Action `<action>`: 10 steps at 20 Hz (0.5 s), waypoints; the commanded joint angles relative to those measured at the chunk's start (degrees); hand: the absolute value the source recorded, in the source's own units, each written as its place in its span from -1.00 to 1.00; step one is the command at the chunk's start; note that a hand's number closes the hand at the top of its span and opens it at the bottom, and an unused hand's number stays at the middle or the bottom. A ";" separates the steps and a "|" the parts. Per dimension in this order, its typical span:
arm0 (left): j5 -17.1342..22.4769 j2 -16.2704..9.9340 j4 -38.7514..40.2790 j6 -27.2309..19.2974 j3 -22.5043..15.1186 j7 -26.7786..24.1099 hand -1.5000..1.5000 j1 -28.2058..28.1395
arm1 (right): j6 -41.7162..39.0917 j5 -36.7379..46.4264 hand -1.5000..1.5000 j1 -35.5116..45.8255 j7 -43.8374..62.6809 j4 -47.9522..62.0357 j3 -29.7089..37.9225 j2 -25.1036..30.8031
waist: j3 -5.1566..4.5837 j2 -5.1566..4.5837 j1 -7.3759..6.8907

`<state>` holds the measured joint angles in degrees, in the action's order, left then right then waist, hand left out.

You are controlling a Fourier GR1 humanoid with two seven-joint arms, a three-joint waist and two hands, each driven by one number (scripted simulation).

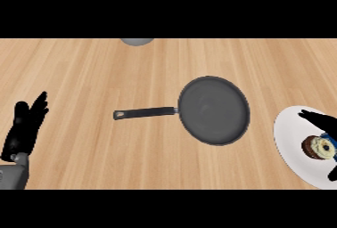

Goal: Pick the cupcake from the plate and place it in the pan

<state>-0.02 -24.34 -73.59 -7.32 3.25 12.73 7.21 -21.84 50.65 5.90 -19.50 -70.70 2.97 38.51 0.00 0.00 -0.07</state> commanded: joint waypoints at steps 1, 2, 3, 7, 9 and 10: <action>-0.16 0.47 1.39 1.97 2.43 -3.92 0.00 -2.52 | -1.07 2.82 -1.00 2.96 1.60 2.21 -0.71 -2.28 | 0.00 -0.02 -0.14; -1.92 2.05 1.35 0.25 1.49 -0.01 0.00 1.03 | 1.09 2.73 -1.00 -0.50 -1.82 3.12 1.35 -0.94 | 0.00 0.00 0.12; -1.01 0.99 -4.78 1.55 1.99 1.87 0.00 -2.41 | -0.57 3.61 -1.00 1.16 0.86 2.76 0.42 -2.29 | 0.01 0.03 -0.11; -1.16 1.20 -1.39 2.91 3.17 0.39 0.00 -0.69 | 5.00 7.22 -1.00 8.42 -3.47 16.79 0.86 -2.05 | 0.03 -0.11 -0.45; -3.88 2.39 2.16 2.17 3.63 -0.71 0.00 1.79 | 0.45 6.20 -1.00 1.51 -0.46 4.47 1.25 -2.82 | -0.01 0.02 0.19; -1.32 0.25 0.88 4.33 4.26 2.01 0.00 2.88 | 6.53 9.67 1.00 10.71 -4.51 20.02 -0.59 -2.93 | 0.06 -0.20 -0.64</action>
<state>-2.09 -22.96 -73.37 -5.09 6.14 13.11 8.13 -19.33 56.78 10.65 -21.48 -60.96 3.55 36.56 0.00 -0.04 -0.23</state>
